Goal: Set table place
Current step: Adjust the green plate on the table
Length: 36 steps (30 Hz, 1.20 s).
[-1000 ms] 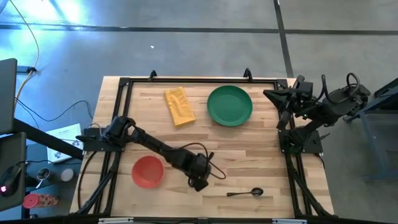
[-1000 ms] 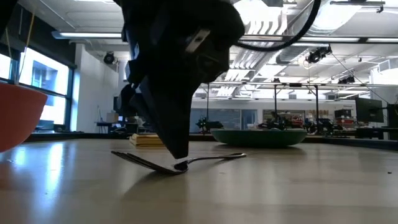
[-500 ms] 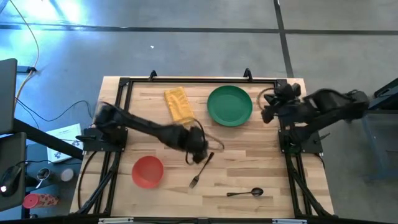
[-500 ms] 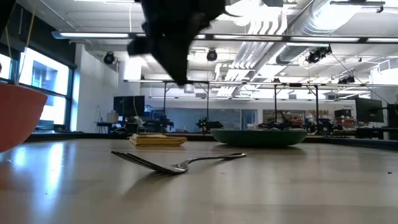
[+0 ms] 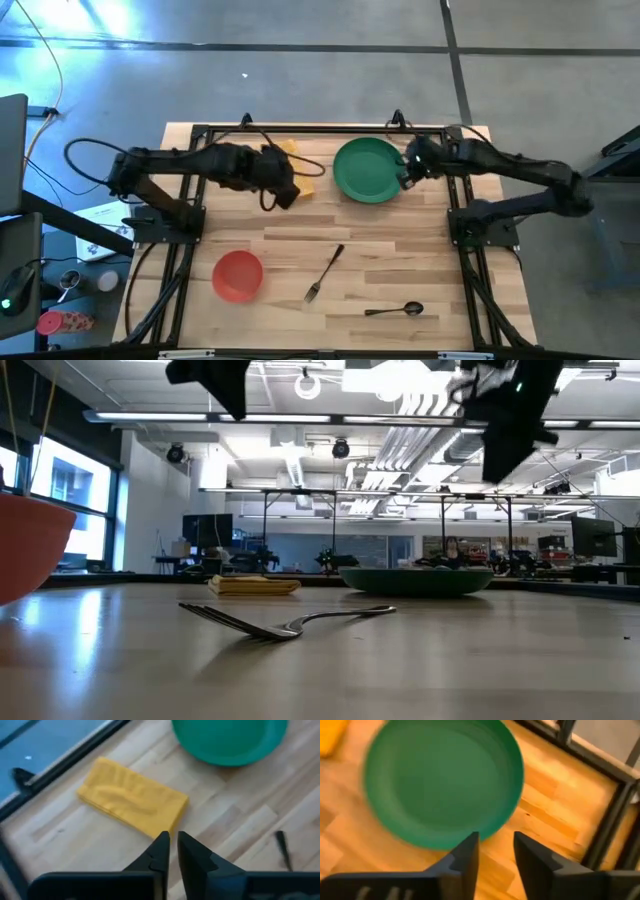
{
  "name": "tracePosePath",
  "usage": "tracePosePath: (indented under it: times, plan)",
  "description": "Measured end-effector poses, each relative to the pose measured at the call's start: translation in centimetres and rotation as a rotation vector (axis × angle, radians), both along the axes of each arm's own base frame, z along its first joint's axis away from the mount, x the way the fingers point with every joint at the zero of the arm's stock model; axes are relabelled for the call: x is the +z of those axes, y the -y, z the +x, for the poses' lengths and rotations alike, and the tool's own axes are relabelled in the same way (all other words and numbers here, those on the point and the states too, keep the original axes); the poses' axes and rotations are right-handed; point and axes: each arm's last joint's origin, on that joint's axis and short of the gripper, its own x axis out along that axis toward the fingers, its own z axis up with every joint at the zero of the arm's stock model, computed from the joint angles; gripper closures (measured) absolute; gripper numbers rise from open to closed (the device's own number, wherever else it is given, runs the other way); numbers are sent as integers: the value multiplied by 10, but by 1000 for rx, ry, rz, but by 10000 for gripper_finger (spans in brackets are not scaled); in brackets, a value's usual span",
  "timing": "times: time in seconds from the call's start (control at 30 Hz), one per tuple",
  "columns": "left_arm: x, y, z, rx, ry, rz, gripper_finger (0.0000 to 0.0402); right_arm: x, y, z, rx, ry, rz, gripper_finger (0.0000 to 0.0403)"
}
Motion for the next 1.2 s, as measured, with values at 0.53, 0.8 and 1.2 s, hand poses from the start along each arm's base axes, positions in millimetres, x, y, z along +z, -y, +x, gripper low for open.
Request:
tracePosePath:
  times: [0.53, 0.8, 1.2]
  plan:
    - [4, -12, -8, -24, -44, 33, 271, -100, 94, 9, -117, -5, 182, 214]
    - [4, -12, -8, -23, -41, 32, 261, -135, 112, 14, -98, -58, 271, 215]
    - [4, -11, -7, -14, -30, 21, 261, -139, 114, 30, -73, 150, 364, 389]
